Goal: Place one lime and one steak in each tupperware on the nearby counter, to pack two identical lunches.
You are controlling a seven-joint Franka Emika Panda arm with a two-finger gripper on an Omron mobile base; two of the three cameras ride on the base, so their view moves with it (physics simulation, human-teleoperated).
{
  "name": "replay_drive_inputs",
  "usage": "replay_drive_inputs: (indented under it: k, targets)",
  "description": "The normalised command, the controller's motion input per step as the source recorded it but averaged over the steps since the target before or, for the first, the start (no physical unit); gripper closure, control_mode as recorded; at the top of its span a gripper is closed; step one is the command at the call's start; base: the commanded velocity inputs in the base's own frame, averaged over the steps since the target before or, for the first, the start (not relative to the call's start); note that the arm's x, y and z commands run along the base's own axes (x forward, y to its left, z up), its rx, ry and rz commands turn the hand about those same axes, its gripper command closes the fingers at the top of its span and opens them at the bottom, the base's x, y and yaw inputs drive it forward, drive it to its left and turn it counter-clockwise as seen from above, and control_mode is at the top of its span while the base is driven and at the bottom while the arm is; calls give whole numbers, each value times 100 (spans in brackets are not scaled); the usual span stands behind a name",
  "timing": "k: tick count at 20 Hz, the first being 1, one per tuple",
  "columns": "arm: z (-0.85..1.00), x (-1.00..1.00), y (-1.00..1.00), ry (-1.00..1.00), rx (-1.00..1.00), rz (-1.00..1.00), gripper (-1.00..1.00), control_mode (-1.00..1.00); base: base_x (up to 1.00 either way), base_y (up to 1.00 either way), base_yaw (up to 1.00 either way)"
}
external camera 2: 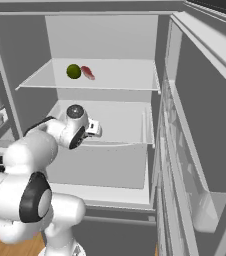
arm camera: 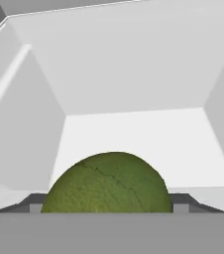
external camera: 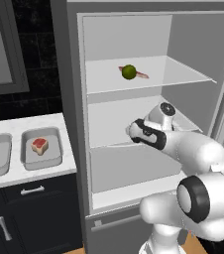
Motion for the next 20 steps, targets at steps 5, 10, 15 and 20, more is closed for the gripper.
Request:
replay_drive_inputs:
  k: [5, 10, 15, 20]
  targets:
    - [98, -100, 0, -3, 0, 1, 100, -100, 0, 0, 0]
    - [100, -100, -1, 0, 0, 0, 100, -100, 0, 0, 0]
    - [91, -100, -12, 6, 0, 0, 100, -100, 0, 0, 0]
    - [47, -94, 0, 21, -1, 0, 100, -100, 0, 0, 0]
